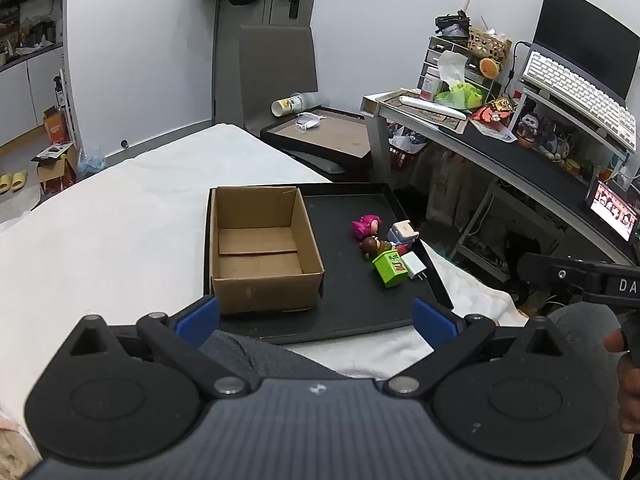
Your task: Organize rigid objects
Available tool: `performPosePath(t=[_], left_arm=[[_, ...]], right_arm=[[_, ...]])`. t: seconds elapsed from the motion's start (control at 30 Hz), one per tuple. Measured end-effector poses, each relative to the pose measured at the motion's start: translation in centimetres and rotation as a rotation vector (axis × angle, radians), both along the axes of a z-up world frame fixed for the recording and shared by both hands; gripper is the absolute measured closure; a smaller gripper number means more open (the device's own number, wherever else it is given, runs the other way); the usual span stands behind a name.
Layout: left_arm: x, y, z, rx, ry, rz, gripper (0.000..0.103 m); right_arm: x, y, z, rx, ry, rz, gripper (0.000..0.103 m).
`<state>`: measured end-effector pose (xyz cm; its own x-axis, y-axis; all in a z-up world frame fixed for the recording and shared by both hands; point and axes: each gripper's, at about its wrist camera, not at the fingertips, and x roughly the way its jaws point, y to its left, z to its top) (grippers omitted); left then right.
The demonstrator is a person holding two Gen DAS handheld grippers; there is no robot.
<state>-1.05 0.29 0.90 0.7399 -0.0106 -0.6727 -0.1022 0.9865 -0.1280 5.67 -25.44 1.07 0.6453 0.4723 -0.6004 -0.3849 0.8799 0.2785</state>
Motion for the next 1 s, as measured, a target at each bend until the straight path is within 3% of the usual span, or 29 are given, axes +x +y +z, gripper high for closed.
performPosePath(t=[1.0], left_arm=[[0.01, -0.22, -0.02, 0.009, 0.009, -0.006, 0.001]], right_arm=[[0.23, 0.17, -0.44, -0.043, 0.032, -0.033, 0.0]])
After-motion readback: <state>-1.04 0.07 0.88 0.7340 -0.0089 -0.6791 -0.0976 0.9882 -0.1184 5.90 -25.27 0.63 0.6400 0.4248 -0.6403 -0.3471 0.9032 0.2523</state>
